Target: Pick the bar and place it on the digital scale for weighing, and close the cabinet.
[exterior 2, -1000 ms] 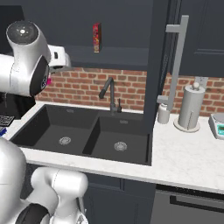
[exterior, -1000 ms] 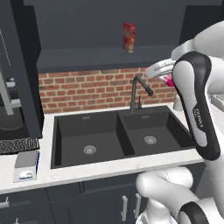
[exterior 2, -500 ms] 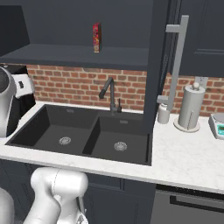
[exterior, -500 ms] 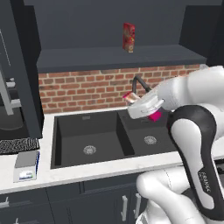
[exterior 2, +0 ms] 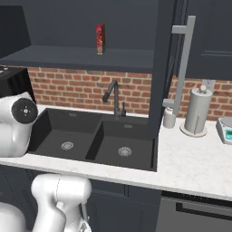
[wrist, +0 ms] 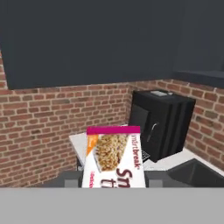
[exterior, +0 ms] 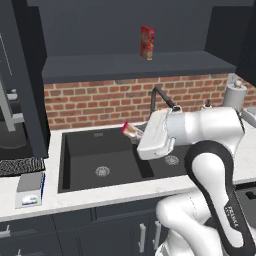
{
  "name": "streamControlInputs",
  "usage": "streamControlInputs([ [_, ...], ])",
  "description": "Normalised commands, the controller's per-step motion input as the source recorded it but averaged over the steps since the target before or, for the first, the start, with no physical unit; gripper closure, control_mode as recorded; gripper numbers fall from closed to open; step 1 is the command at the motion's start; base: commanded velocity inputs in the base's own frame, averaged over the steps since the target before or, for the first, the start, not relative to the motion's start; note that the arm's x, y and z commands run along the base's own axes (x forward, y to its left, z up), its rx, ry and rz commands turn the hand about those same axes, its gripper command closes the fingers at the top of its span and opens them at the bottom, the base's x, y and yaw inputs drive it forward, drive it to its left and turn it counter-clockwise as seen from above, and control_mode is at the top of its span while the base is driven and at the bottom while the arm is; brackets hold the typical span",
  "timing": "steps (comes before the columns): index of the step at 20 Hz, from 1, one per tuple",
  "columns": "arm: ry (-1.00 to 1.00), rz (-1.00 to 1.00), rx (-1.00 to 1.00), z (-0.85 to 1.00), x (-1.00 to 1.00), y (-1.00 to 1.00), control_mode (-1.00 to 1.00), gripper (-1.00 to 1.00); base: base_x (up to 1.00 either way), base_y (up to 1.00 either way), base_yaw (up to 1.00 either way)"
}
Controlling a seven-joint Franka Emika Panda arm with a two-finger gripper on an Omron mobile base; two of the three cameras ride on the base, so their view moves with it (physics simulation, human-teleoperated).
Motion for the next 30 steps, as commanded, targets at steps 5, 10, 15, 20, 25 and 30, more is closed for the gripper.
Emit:
streamControlInputs([
  [5,-0.01,0.1,-0.09,-0.23,0.17,0.93,-1.0,1.0,0.0,0.0,0.0],
  [10,0.07,0.08,-0.1,-0.37,0.39,0.7,-1.0,1.0,0.0,0.0,0.0],
  [15,0.0,0.13,-0.03,-0.61,0.32,0.45,-1.0,1.0,0.0,0.0,0.0],
  [20,0.0,0.19,0.0,-0.55,0.39,0.34,-1.0,1.0,0.0,0.0,0.0],
  [25,0.04,0.12,-0.02,-0.37,0.56,0.69,-1.0,1.0,0.0,0.0,0.0],
  [30,0.23,0.04,-0.1,-0.27,0.51,0.68,-1.0,1.0,0.0,0.0,0.0],
])
